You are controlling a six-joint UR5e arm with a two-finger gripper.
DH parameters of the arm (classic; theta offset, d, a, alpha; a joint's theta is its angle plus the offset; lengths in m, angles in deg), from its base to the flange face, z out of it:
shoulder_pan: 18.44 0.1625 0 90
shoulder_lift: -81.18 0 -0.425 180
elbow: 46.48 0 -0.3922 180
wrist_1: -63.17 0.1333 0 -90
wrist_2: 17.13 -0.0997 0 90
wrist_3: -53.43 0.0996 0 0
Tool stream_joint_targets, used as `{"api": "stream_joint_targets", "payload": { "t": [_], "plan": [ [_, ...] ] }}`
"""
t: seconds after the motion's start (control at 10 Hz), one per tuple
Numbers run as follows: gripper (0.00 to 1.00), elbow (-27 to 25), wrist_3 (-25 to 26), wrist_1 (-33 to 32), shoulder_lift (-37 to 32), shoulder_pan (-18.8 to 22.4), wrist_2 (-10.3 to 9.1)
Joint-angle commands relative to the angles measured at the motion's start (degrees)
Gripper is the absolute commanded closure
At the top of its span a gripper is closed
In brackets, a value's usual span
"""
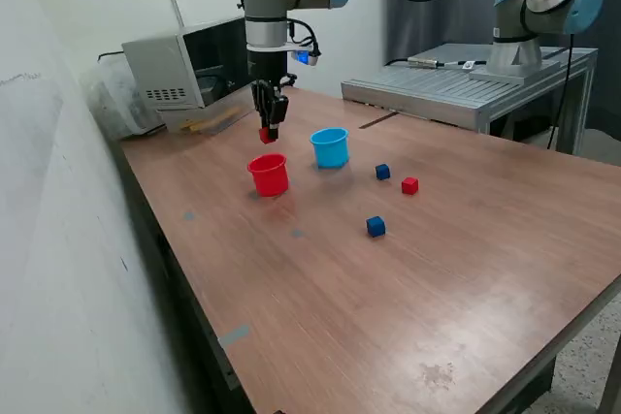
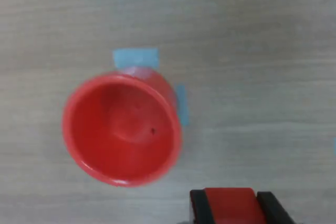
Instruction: Place red objects in the red bin, and blue objects in the blue bin.
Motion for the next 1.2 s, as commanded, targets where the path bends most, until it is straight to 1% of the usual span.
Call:
{"api": "stream_joint_targets", "payload": {
  "t": [0.0,0.1,0.4,1.1],
  "plan": [
    [1.00,-3.54,-0.14,1.29,-1.93,-2.79,1.00],
    [1.00,-3.89,-0.14,1.29,-2.02,-2.89,1.44],
    [1.00,-4.86,-0.06,0.86,-1.94,-2.89,1.36],
    [1.00,-2.84,-0.06,0.41,-0.71,-3.59,1.36]
  ]
}}
